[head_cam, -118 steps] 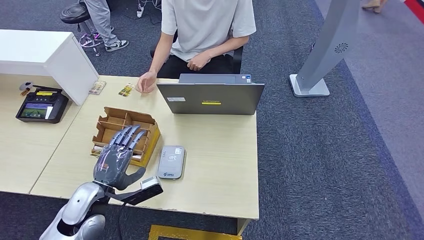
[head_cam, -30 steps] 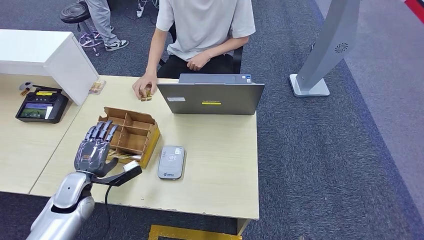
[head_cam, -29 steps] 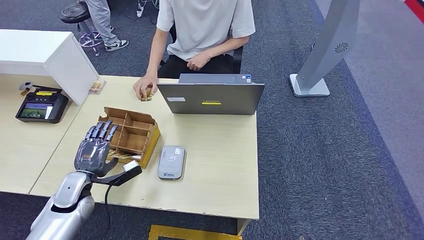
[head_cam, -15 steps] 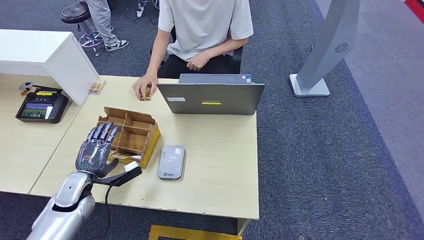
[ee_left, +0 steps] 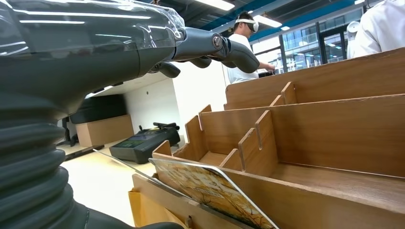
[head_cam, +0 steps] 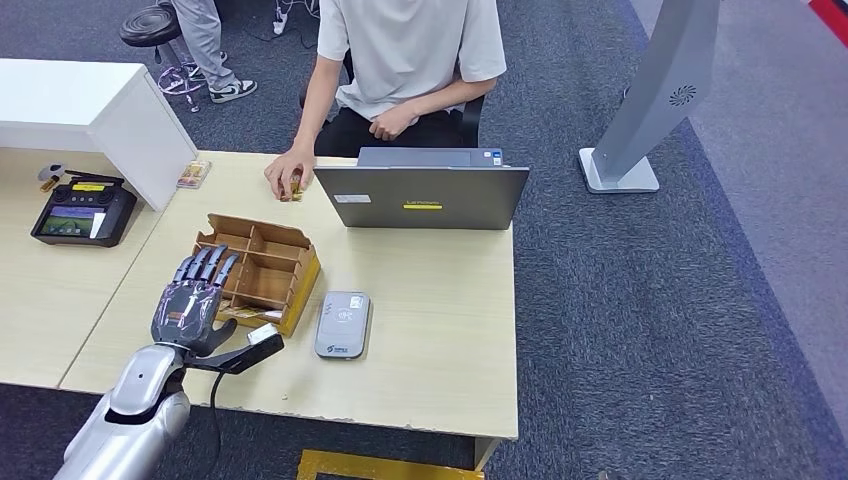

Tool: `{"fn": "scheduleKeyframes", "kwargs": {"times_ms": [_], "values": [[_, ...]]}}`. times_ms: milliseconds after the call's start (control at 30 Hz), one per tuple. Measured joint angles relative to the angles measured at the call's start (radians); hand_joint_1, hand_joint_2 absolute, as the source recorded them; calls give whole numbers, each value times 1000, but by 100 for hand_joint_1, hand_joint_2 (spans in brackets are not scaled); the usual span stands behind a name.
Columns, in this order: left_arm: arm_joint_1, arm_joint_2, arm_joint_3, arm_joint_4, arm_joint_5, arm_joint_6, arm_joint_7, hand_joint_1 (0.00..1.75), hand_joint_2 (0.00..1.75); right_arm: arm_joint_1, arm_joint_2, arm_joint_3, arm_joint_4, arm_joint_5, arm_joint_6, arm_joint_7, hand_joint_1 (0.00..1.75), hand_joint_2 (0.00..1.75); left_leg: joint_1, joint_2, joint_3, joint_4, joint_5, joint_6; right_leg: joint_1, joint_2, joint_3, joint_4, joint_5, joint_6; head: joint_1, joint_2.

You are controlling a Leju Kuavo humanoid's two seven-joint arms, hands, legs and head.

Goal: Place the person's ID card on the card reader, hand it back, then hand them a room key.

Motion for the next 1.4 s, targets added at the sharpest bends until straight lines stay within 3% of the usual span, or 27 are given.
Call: {"fn": "scheduleKeyframes", "kwargs": {"times_ms": [833, 1400], "values": [[26, 1, -9, -57, 21, 22, -71, 0, 175, -2, 0, 2, 0, -9, 5, -4, 0, 0, 0, 0, 0, 0, 0, 0, 0, 0, 0, 0, 0, 0, 0, 0], [41, 4, -16, -93, 29, 24, -75, 0, 175, -2, 0, 2, 0, -12, 4, -4, 0, 0, 0, 0, 0, 0, 0, 0, 0, 0, 0, 0, 0, 0, 0, 0]]}}
